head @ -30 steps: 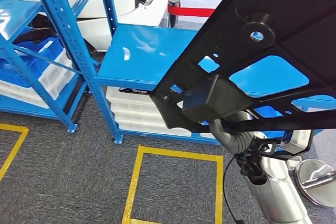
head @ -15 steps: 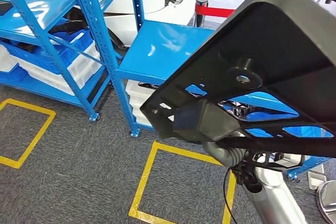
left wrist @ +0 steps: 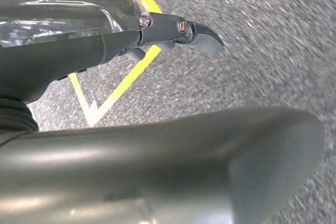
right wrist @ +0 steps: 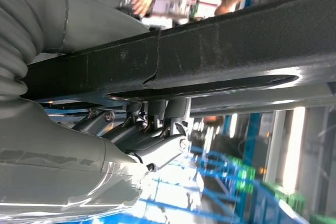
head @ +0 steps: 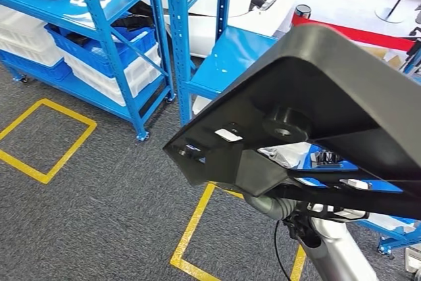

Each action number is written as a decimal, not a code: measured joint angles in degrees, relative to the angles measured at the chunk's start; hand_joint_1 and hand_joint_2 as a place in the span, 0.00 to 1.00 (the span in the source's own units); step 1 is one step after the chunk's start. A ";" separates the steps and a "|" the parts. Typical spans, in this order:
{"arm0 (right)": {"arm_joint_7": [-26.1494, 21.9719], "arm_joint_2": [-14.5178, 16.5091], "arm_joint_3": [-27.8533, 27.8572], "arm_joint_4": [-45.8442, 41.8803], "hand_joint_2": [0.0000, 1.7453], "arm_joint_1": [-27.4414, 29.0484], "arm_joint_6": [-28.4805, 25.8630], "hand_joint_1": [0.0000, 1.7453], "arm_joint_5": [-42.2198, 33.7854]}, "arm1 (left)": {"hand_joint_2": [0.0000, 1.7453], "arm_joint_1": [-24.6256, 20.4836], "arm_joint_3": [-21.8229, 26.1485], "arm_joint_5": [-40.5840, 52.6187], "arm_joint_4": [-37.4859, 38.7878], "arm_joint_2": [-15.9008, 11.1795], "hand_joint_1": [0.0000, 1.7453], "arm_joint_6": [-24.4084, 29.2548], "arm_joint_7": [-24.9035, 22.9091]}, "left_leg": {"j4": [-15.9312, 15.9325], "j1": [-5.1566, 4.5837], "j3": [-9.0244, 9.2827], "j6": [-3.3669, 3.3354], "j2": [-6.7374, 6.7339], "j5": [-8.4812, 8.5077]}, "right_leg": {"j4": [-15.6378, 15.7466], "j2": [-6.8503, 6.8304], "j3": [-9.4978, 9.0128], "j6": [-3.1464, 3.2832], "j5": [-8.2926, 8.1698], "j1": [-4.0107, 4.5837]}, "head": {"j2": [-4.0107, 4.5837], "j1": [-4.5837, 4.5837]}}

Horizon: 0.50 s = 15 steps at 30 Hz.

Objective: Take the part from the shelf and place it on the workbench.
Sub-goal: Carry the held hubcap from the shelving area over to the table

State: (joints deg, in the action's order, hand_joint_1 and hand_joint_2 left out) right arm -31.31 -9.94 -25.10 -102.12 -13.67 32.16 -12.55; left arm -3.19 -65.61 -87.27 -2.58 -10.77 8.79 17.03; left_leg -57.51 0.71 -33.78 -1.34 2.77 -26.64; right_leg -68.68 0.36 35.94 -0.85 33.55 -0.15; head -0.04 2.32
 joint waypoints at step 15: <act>-1.72 0.00 -2.81 0.35 1.00 -0.37 0.84 1.00 0.98 | 1.00 0.31 3.41 0.00 0.00 -1.03 0.00 -0.95 0.24 | -14.01 0.12 -7.59 3.01 -1.90 -7.05 | 12.17 -1.30 -4.57 2.25 -5.19 -0.43 | 0.00 0.18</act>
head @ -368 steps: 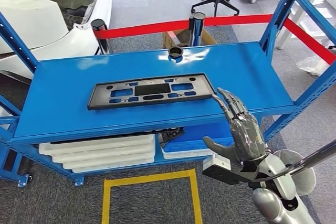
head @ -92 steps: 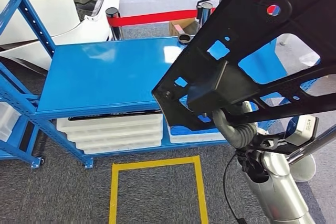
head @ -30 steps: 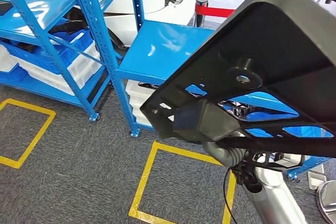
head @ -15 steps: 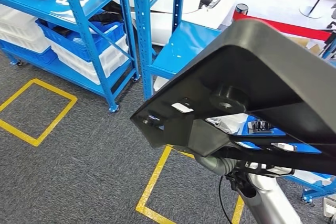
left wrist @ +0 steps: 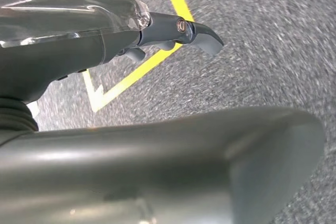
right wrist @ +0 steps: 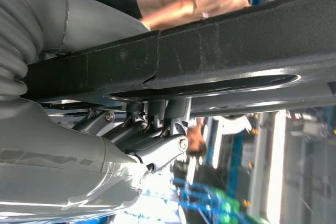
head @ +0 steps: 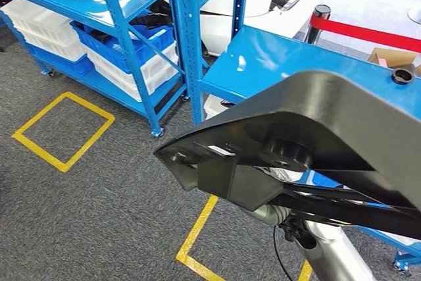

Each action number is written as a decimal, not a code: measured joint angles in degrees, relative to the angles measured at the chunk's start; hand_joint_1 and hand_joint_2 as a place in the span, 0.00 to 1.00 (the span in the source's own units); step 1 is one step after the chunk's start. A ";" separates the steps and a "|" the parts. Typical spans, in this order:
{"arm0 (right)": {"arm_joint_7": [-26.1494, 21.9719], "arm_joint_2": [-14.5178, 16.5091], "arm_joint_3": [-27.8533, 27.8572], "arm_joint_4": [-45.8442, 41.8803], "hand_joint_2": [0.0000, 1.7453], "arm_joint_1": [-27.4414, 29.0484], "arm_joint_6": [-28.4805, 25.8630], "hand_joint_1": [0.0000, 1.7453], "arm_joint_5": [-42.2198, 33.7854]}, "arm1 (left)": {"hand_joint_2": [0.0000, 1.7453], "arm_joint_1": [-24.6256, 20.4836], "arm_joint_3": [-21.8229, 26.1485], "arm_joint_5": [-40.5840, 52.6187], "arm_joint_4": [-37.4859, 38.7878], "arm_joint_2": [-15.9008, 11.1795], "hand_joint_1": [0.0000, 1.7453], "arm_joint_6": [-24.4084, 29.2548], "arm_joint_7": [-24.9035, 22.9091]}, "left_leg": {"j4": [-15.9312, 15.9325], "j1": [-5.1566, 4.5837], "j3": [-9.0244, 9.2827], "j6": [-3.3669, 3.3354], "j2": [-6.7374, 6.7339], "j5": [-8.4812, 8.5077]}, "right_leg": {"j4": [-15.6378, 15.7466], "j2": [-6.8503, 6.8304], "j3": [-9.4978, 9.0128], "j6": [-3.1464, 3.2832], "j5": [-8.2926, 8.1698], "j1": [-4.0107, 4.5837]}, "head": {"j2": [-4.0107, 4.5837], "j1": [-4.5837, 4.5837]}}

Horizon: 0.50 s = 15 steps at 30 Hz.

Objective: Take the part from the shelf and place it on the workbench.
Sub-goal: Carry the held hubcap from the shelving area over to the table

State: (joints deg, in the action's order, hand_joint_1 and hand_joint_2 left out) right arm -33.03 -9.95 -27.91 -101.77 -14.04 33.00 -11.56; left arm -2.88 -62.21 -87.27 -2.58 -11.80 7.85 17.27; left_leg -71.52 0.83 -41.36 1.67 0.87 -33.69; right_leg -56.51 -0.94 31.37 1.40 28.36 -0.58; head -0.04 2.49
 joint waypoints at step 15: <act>1.40 -0.38 -3.46 1.99 1.00 -1.66 -0.40 1.00 -2.58 | 1.00 -0.69 3.66 0.00 0.00 -0.22 0.00 0.84 -0.56 | 14.52 -0.38 7.74 -3.04 1.00 7.47 | -17.10 0.81 6.93 -2.42 8.11 0.13 | 0.00 -0.13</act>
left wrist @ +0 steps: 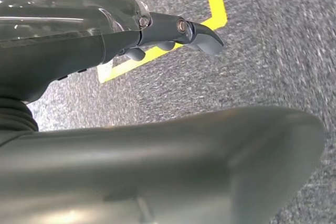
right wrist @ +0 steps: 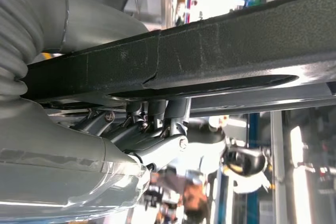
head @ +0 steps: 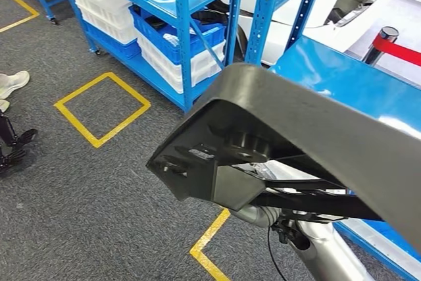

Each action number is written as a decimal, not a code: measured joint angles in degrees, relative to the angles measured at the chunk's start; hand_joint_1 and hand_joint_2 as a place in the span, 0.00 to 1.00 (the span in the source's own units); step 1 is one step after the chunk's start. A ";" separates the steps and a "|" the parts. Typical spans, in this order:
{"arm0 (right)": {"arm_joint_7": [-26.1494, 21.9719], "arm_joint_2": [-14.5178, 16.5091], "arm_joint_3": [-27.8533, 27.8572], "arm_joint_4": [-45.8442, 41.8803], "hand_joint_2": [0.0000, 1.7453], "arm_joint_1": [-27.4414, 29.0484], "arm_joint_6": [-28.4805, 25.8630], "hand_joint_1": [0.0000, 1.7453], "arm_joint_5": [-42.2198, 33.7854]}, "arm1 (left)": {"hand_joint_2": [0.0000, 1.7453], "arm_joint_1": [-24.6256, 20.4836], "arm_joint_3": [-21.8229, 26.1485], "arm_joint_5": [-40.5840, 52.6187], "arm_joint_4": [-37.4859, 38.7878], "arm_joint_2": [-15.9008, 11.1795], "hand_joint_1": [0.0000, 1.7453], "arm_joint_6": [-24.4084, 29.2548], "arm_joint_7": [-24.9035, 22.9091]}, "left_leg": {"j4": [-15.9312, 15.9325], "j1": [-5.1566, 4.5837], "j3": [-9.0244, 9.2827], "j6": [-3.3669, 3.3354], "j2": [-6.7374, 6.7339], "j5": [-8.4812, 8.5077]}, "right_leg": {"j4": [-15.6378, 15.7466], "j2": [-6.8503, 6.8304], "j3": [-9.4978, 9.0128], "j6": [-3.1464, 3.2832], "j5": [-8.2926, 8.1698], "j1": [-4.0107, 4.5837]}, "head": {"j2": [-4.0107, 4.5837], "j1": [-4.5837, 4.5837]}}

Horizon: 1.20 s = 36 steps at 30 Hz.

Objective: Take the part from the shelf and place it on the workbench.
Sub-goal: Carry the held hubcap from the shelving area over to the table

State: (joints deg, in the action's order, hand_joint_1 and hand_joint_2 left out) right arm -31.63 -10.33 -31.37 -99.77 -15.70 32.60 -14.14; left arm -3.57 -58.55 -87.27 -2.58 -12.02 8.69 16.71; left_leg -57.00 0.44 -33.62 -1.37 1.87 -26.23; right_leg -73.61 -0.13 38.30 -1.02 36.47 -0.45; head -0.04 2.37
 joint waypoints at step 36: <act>0.44 0.90 -3.39 0.60 1.00 -1.59 1.34 1.00 -1.24 | 1.00 -0.17 -1.22 0.00 -0.36 -0.68 0.00 -0.96 -0.23 | -0.73 -0.27 -1.14 0.19 3.46 0.60 | 15.66 4.49 -6.52 2.55 -8.21 0.98 | 0.00 0.05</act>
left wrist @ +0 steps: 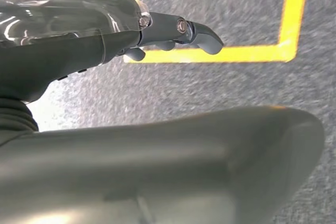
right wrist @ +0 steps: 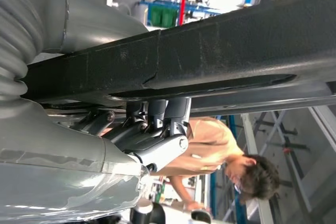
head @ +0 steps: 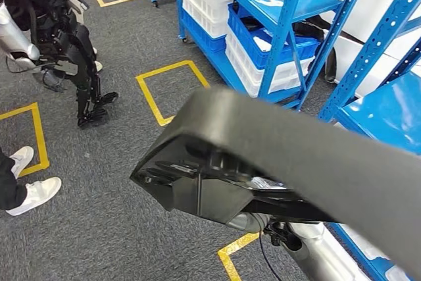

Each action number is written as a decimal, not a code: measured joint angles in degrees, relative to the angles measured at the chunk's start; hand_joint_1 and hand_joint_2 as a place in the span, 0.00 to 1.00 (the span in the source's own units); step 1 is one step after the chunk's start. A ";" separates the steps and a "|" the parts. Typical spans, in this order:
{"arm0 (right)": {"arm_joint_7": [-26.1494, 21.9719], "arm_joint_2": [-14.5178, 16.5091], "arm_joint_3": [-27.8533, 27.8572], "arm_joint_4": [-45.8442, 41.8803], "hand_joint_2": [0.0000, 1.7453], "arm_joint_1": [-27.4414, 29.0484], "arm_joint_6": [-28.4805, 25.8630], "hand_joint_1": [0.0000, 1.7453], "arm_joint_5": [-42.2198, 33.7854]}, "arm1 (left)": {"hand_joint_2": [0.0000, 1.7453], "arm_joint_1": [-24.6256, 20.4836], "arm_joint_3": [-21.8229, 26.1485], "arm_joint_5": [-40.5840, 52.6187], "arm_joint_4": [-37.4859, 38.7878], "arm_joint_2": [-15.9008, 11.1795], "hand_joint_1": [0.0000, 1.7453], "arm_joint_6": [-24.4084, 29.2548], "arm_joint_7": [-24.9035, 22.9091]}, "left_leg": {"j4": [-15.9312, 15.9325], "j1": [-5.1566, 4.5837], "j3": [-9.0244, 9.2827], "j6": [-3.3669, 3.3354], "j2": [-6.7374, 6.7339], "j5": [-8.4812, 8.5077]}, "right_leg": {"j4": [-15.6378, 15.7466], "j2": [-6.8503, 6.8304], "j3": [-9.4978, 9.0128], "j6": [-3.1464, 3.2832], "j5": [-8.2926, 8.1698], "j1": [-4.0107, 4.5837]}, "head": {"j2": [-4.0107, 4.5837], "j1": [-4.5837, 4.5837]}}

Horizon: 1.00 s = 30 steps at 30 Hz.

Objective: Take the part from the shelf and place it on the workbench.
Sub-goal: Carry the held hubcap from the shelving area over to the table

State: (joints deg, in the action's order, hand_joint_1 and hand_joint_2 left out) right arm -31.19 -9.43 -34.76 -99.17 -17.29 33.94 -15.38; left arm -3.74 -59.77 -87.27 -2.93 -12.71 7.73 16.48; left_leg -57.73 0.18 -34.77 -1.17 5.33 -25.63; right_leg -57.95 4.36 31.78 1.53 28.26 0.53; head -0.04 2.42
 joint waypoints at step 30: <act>0.07 -0.10 -0.86 -1.06 1.00 1.28 -0.90 1.00 0.22 | 1.00 0.02 -1.56 0.00 -0.05 0.38 0.00 -0.54 1.45 | -0.19 -0.06 0.25 -0.20 -0.18 -0.27 | -1.34 -0.94 0.69 -0.43 0.26 -0.16 | 0.00 -0.13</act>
State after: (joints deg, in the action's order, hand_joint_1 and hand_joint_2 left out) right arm -31.12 -9.53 -35.63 -100.23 -16.02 33.04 -15.16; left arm -3.72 -61.33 -87.27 -2.98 -12.32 7.20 17.93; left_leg -57.92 0.11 -34.52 -1.37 5.15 -25.89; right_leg -59.29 3.42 32.47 1.10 28.53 0.37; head -0.04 2.29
